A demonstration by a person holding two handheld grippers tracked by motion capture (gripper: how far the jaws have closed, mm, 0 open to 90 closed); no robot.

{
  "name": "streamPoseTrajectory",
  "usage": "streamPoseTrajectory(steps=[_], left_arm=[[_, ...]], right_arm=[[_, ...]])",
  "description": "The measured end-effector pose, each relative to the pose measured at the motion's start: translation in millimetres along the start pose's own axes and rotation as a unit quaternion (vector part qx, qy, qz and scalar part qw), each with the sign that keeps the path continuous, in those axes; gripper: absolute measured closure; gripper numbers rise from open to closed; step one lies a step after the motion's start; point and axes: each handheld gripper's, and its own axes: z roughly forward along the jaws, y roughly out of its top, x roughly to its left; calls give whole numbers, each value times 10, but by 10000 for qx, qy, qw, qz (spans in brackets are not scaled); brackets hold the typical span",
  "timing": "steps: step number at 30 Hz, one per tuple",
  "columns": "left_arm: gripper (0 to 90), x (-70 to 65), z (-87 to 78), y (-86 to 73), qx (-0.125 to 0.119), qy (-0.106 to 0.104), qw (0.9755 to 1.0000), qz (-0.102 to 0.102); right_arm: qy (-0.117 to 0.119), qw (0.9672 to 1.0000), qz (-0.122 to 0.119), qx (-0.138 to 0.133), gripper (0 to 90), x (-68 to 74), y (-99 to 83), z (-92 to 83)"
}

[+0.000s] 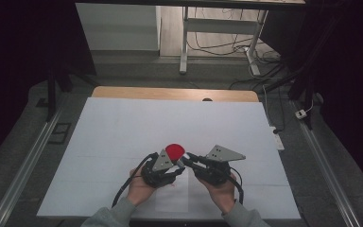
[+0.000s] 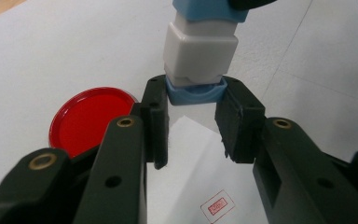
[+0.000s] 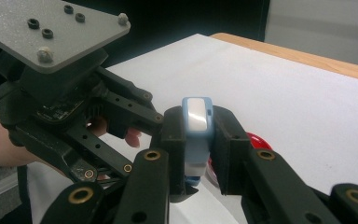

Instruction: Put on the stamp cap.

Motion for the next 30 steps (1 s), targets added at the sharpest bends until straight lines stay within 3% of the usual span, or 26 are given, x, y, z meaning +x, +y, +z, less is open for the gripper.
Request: streamPoseTrajectory(steps=[17,30], left_arm=[[651,-52,38,-7,-72,292,9995,63],[652,-67,37,-11,-58,375,9992,121]], right_arm=[[-260,9996,72,8,752,50,-13,6],[-233,9996,122,63,753,41,-18,16]])
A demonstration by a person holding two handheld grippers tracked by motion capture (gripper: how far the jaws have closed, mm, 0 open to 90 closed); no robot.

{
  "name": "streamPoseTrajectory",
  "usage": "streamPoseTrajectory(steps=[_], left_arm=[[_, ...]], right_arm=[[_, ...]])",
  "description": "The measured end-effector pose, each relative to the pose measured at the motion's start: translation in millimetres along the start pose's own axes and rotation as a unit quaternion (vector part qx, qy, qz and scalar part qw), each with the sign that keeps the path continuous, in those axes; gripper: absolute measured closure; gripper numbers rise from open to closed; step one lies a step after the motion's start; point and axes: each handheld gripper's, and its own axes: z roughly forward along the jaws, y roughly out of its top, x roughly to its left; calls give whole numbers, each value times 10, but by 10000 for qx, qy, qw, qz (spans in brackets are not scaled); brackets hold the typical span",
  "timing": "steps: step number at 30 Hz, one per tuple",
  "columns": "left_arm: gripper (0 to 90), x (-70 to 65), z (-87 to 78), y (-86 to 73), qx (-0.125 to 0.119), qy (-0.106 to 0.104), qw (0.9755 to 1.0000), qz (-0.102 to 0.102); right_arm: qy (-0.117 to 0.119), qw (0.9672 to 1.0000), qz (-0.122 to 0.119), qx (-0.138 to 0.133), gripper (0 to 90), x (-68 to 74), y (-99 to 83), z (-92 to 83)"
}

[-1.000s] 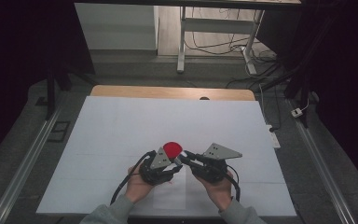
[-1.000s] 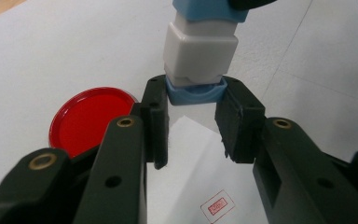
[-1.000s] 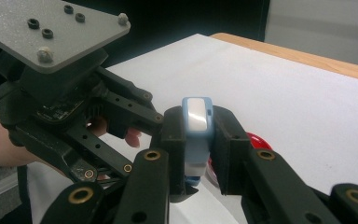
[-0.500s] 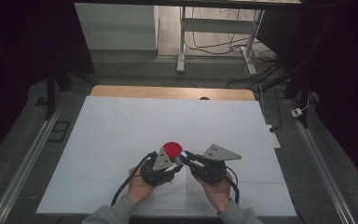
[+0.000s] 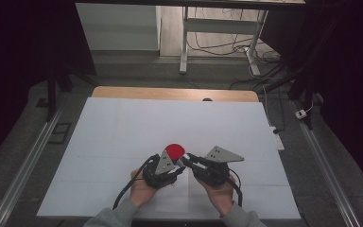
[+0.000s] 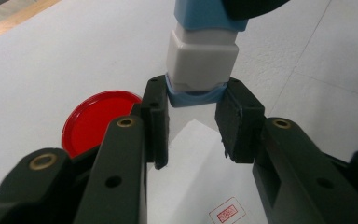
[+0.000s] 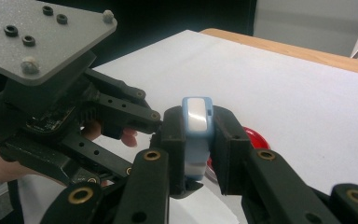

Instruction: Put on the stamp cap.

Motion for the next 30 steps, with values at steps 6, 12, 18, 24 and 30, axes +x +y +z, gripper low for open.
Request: streamPoseTrajectory(steps=[6,12,18,24,30], left_arm=[[653,-18,6,-2,28,78,9999,74],[653,-37,11,-1,67,141,9998,156],[654,-42,11,-2,94,176,9997,170],[654,-57,6,-2,113,244,9992,282],[655,-62,3,-2,143,271,9990,314]], right_arm=[[8,10000,7,63,753,-2,3,4],[-17,9999,-69,139,753,7,7,14],[-3,9998,-66,162,754,8,6,23],[58,9998,-16,210,755,-11,0,32],[93,9996,31,251,755,-20,-22,52]])
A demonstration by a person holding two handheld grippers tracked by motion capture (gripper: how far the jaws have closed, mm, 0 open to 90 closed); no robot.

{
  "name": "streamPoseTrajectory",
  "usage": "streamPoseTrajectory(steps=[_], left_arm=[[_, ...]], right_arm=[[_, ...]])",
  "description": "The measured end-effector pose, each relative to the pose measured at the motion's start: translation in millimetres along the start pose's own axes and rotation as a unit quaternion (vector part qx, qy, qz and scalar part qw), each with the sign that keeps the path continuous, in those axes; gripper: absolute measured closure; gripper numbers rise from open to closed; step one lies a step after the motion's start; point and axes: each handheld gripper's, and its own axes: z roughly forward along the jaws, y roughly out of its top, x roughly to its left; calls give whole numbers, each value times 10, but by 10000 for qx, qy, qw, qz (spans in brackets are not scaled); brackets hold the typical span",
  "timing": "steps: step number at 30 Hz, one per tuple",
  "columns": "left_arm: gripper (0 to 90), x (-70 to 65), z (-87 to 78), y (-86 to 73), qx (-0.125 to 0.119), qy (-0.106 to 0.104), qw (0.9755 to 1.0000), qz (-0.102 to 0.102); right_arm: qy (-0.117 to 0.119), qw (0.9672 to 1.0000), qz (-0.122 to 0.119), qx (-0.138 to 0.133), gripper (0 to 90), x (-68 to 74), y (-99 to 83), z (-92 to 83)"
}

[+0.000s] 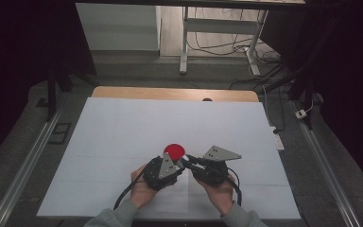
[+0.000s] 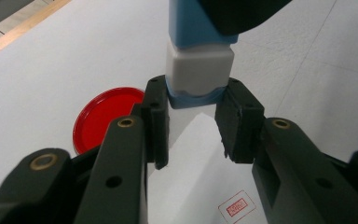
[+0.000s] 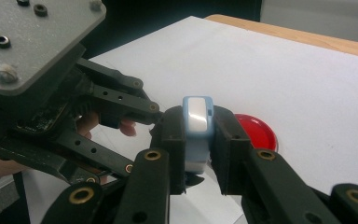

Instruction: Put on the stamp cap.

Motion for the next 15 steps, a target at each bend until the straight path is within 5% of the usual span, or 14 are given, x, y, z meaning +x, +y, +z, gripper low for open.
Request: streamPoseTrajectory(steps=[8,15], left_arm=[[654,-28,-7,20,142,100,9997,186],[653,11,-2,2,65,-36,9999,99]], right_arm=[[33,10000,2,53,757,1,-20,23],[55,10000,27,-12,756,-14,-10,2]])
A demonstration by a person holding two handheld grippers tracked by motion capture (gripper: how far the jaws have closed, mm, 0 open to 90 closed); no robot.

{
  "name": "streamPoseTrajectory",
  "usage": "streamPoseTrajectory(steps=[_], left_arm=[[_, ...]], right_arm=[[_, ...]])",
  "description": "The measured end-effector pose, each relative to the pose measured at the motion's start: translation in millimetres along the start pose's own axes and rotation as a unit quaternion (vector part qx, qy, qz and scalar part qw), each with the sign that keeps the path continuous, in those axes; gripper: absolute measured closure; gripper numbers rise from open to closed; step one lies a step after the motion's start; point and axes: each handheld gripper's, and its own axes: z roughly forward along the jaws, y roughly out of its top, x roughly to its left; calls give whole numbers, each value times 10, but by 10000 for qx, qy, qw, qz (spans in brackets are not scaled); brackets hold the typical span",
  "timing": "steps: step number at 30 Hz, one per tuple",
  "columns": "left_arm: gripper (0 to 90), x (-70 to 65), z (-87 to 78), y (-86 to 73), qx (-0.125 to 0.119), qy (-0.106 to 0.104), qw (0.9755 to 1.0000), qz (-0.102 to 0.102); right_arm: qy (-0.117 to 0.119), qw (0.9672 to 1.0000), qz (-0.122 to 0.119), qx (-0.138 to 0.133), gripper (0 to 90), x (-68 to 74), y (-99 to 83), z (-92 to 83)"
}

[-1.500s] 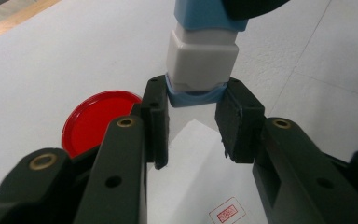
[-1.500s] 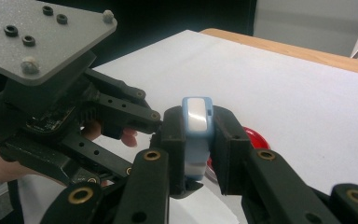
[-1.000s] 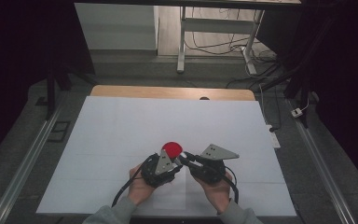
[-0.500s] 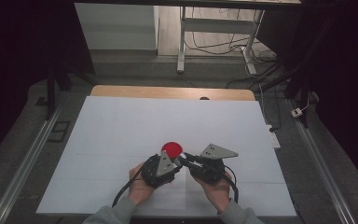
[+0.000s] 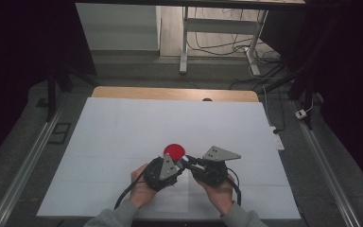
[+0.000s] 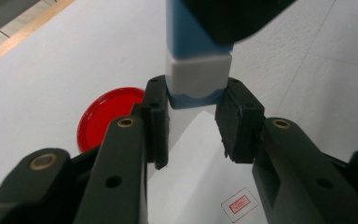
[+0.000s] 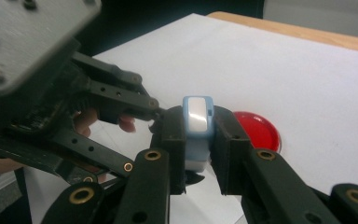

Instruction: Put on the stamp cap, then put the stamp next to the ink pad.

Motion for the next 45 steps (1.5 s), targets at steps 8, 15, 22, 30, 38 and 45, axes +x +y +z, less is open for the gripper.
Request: streamPoseTrajectory(steps=[8,15,22,30,38,45], left_arm=[[627,33,11,-15,-89,-213,9993,-279],[524,71,4,-32,-75,-359,9985,-399],[442,148,-77,-93,-71,-483,9970,-606],[381,242,-273,-228,-72,-515,9960,-727],[378,415,-610,-521,-21,-414,9942,-992],[372,493,-852,-732,-10,-266,9927,-1174]], right_arm=[[23,10000,14,-53,755,-15,0,-11],[15,9997,-17,-229,754,-44,32,-68],[22,9995,-46,-321,754,-70,49,-105],[39,9994,-88,-338,754,-118,45,-121],[-31,9993,-126,-343,754,-183,40,-147],[-122,9991,-94,-402,753,-254,47,-189]])
